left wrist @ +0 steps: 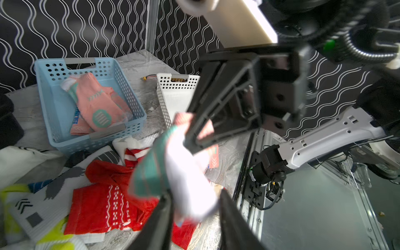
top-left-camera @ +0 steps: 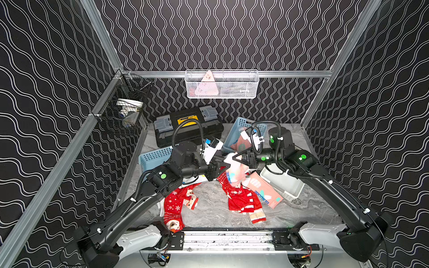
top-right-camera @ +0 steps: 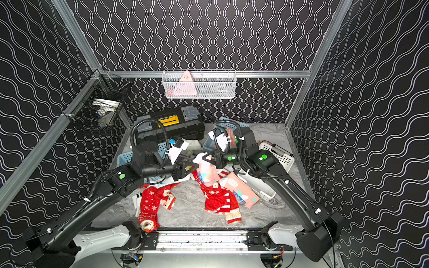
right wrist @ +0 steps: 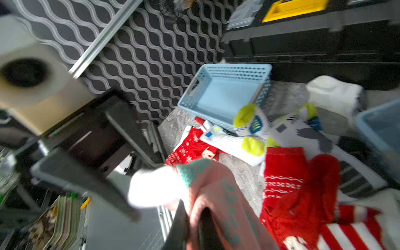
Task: Sort the socks into the basket by color
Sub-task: Pick up the sock at the center of the board, then place the sock in the bin.
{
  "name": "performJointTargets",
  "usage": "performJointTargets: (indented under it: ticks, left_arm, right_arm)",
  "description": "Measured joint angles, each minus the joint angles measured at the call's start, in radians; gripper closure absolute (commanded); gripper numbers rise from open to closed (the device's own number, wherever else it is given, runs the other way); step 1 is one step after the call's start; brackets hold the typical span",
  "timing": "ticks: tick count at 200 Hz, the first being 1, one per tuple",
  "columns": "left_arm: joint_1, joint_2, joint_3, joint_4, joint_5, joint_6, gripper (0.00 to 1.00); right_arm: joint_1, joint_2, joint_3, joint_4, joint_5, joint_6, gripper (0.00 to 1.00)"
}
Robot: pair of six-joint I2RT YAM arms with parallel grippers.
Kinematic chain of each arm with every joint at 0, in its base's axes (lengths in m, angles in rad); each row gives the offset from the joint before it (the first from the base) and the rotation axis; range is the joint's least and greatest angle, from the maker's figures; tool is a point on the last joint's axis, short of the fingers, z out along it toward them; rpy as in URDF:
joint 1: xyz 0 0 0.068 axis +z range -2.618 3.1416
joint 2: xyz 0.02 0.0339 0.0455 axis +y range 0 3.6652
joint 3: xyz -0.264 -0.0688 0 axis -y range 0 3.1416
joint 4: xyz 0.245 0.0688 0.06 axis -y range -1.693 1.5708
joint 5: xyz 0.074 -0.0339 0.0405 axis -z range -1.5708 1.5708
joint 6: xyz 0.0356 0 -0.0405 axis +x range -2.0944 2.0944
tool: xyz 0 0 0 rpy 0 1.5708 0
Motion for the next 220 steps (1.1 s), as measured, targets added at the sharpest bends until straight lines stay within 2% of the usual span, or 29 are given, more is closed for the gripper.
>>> performJointTargets:
  ticks: [35,82,144,220]
  left_arm:
    - [0.031,-0.023,0.011,-0.03,-0.093,-0.017,0.33]
    - [0.068,-0.048,0.006,-0.077,-0.205,-0.062,0.34]
    - [0.07,-0.003,0.015,-0.135,-0.245,-0.095,0.35]
    - [0.07,0.015,0.009,-0.158,-0.252,-0.101,0.36]
  right_arm:
    - [-0.074,0.096,0.116,-0.013,0.027,0.064,1.0]
    - [-0.188,0.293,0.306,-0.045,0.104,0.154,1.0]
    - [-0.289,0.591,0.482,-0.022,0.171,0.275,1.0]
    - [-0.379,1.014,0.719,0.026,0.231,0.336,1.0]
